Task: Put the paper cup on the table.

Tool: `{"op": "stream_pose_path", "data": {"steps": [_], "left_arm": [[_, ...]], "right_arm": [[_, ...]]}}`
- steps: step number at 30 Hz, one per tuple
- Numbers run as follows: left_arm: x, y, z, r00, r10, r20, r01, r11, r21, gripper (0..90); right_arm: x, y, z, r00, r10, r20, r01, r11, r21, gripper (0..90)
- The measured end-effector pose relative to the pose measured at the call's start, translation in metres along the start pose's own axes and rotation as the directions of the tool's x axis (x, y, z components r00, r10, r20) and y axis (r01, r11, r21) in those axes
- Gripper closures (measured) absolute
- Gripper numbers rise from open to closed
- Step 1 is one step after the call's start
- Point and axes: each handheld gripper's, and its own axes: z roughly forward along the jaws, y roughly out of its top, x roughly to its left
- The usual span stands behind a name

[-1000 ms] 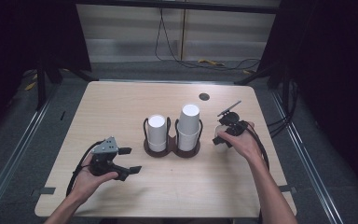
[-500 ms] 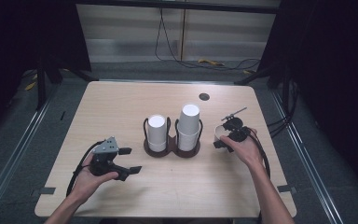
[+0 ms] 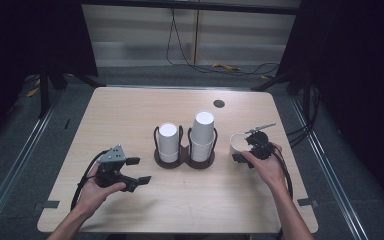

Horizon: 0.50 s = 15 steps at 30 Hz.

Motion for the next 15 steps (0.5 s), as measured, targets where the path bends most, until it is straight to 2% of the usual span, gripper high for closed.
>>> {"op": "stream_pose_path", "data": {"steps": [4, 6, 9, 12, 15], "left_arm": [[0.000, 0.000, 0.000, 1.0000, -0.003, -0.001, 0.003, 1.0000, 0.002, 16.6], [0.000, 0.000, -0.002, 0.9999, 0.003, -0.012, -0.003, 1.0000, 0.009, 16.6], [0.000, 0.000, -0.003, 0.9995, -0.011, -0.030, 0.011, 0.9999, -0.003, 16.7], [0.001, 0.001, -0.005, 0.9989, -0.010, -0.045, 0.009, 0.9999, -0.006, 16.8], [0.001, 0.001, -0.005, 0.9981, -0.015, -0.060, 0.015, 0.9999, 0.000, 16.8]], "right_arm": [[-0.001, -0.010, -0.003, 1.0000, 0.007, 0.002, -0.007, 0.9995, -0.030, 15.4], [-0.001, -0.014, -0.007, 0.9997, 0.025, 0.004, -0.025, 0.9983, -0.052, 14.3], [0.000, -0.020, -0.014, 0.9993, 0.034, 0.016, -0.032, 0.9940, -0.105, 14.4], [0.002, -0.027, -0.019, 0.9989, 0.046, -0.007, -0.046, 0.9880, -0.147, 14.2], [0.008, -0.034, -0.022, 0.9992, 0.040, -0.009, -0.041, 0.9833, -0.177, 14.3]]}}
